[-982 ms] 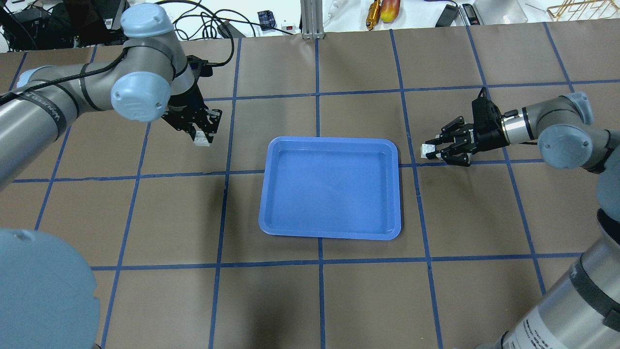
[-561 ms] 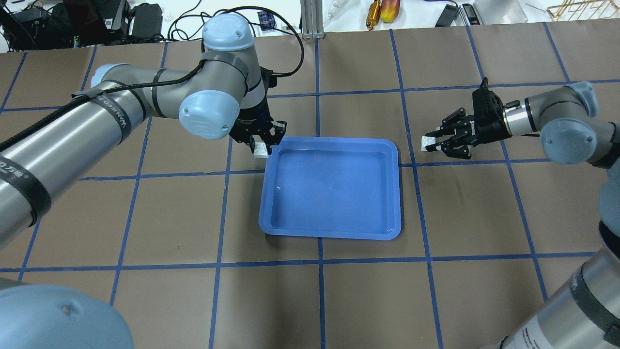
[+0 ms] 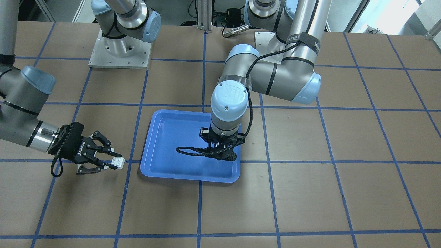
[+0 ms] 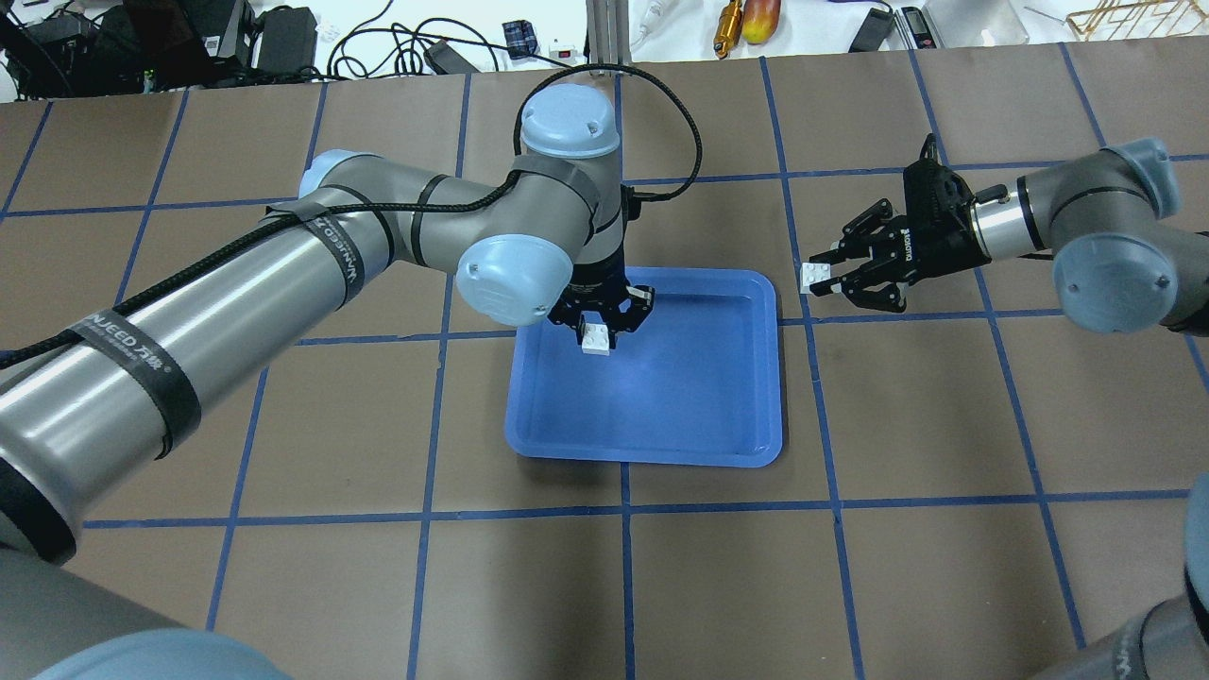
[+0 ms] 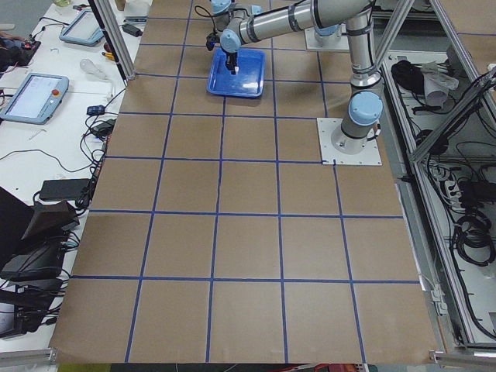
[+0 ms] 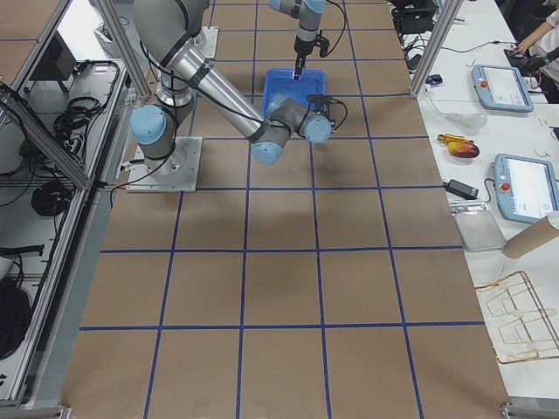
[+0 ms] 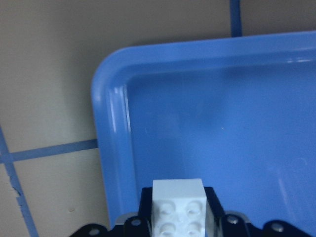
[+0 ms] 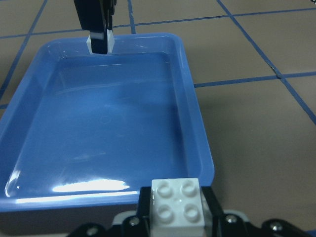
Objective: Assemble white blocks and place on blue tray
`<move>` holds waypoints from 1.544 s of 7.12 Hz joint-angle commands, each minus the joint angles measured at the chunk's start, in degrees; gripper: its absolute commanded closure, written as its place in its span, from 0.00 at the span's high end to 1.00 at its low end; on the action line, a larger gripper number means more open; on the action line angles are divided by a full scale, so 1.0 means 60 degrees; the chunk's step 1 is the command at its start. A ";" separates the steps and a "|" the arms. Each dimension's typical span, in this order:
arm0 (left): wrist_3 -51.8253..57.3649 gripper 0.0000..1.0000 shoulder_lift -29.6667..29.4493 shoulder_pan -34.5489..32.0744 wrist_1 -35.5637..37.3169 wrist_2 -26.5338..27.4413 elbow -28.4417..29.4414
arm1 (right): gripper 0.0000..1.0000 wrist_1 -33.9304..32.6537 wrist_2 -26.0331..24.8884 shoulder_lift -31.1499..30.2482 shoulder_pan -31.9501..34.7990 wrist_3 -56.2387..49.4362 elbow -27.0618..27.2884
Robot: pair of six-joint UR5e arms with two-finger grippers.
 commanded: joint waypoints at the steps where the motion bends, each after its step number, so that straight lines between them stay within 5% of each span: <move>1: -0.0224 0.00 -0.0414 -0.0332 0.0394 -0.0071 -0.0019 | 0.03 -0.0044 0.0028 -0.0312 0.0092 0.0164 0.0371; 7: -0.0238 0.05 -0.1075 -0.0376 0.1055 -0.0466 -0.0019 | 0.03 -0.0118 0.0101 -0.0312 0.0675 0.0355 0.0459; 9: -0.0427 0.65 -0.1105 -0.0376 0.1070 -0.0452 -0.0063 | 0.03 -0.1035 0.0320 -0.0283 0.0999 0.0616 0.1217; 10: -0.0705 0.87 -0.1075 -0.0405 0.1071 -0.0466 -0.0063 | 0.03 -0.2027 0.0510 -0.0240 0.1102 0.1025 0.1729; 11: -0.0736 0.97 -0.1003 -0.0434 0.1071 -0.0466 -0.0063 | 0.03 -0.2892 0.0729 -0.0225 0.1277 0.1566 0.2155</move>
